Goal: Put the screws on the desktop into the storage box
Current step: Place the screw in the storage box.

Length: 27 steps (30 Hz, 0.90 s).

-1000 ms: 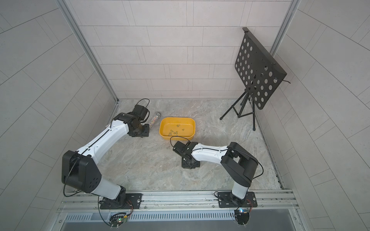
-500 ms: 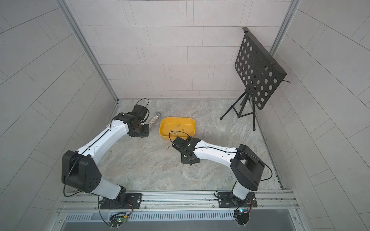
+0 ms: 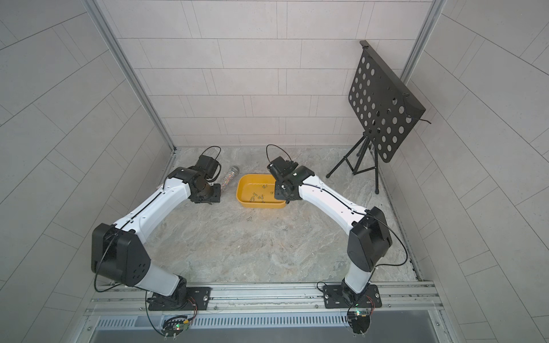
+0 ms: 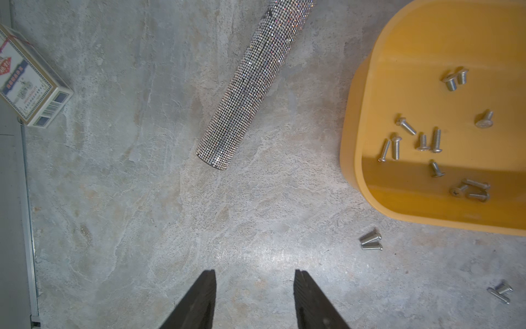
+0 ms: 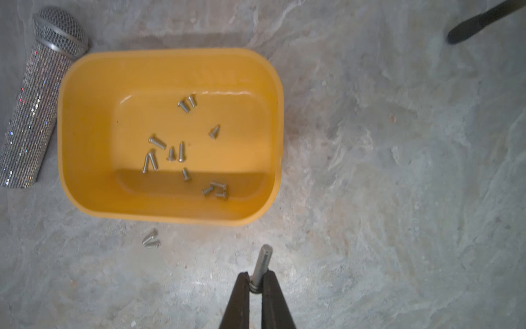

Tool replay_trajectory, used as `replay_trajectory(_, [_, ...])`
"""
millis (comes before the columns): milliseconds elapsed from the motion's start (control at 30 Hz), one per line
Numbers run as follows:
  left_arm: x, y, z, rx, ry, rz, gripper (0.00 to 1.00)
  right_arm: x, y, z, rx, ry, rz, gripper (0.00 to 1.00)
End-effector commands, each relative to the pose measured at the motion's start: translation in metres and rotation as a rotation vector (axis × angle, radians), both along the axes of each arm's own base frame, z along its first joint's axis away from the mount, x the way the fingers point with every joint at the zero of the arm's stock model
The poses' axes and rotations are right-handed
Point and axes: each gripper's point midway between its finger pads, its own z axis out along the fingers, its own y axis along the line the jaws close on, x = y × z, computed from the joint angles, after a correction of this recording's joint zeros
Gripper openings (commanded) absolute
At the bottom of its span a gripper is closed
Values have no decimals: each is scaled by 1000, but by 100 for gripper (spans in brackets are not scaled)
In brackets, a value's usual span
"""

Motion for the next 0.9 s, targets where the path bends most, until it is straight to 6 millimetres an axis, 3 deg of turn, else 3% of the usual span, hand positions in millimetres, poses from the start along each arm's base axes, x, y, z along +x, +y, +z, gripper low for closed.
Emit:
replay_trajectory(0, [-3,4,-3,8,12,3,51,17,-1,-26,-56,81,54,5])
replay_trajectory(200, [-2,4,-6,7,20,4,51,52,21,-68,-42,151,69,5])
replay_trajectory(467, [-1,4,-8,-2,27,6,51,71,35,-107,-55,197,75,5])
replay_trajectory(600, [-2,4,-9,-4,29,7,51,74,36,-115,-65,206,81,11])
replay_trajectory(700, [-1,4,-9,-5,31,7,51,75,35,-117,-72,206,84,21])
replay_trajectory(867, [-2,5,-10,-2,34,9,51,76,37,-107,-63,180,100,29])
